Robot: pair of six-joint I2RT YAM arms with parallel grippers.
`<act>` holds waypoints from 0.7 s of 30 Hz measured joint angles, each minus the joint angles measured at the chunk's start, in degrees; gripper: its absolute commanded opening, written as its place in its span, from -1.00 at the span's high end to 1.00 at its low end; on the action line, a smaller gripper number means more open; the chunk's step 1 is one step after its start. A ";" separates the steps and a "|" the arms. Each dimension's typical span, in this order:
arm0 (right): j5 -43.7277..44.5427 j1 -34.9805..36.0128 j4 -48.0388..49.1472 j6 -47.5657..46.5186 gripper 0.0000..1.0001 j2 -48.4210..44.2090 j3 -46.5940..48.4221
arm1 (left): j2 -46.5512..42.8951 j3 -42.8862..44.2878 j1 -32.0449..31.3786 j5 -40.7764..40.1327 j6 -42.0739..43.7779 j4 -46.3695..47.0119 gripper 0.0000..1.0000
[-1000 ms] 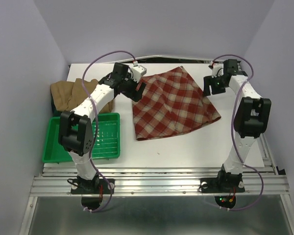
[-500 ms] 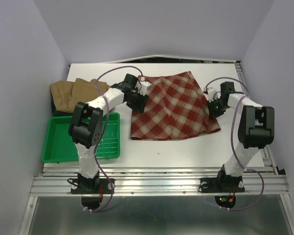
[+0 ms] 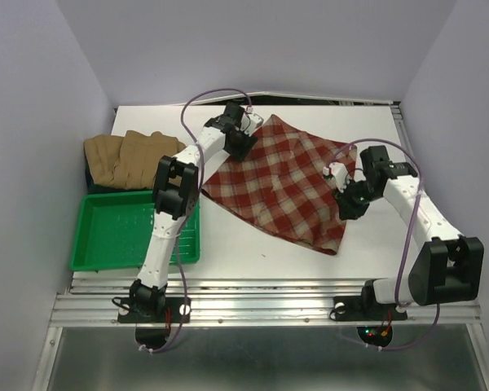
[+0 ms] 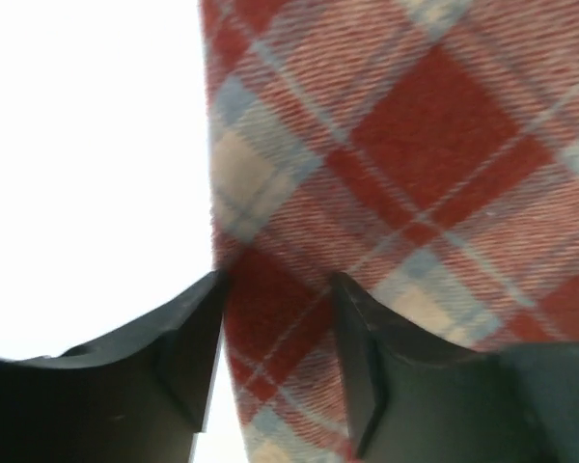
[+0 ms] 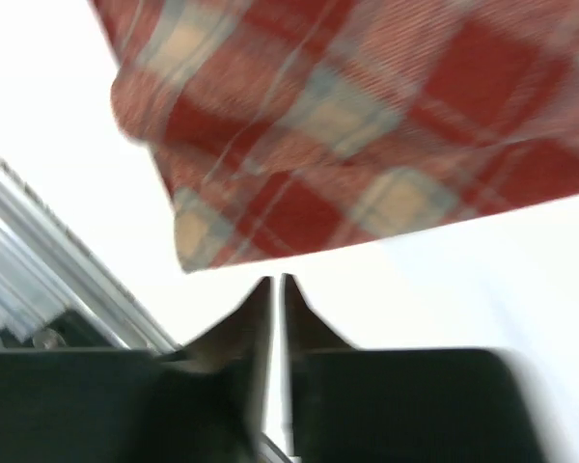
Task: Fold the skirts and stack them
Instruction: Flatten the skirt out
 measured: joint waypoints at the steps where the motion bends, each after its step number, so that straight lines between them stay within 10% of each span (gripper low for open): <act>1: -0.09 -0.44 0.44 1.07 0.29 0.39 1.95 | -0.13 -0.50 0.26 -0.52 0.52 0.44 -0.52; 21: 2.82 -6.32 24.28 14.86 0.47 37.92 24.94 | -30.01 -35.78 1.86 5.35 -1.20 4.50 -0.42</act>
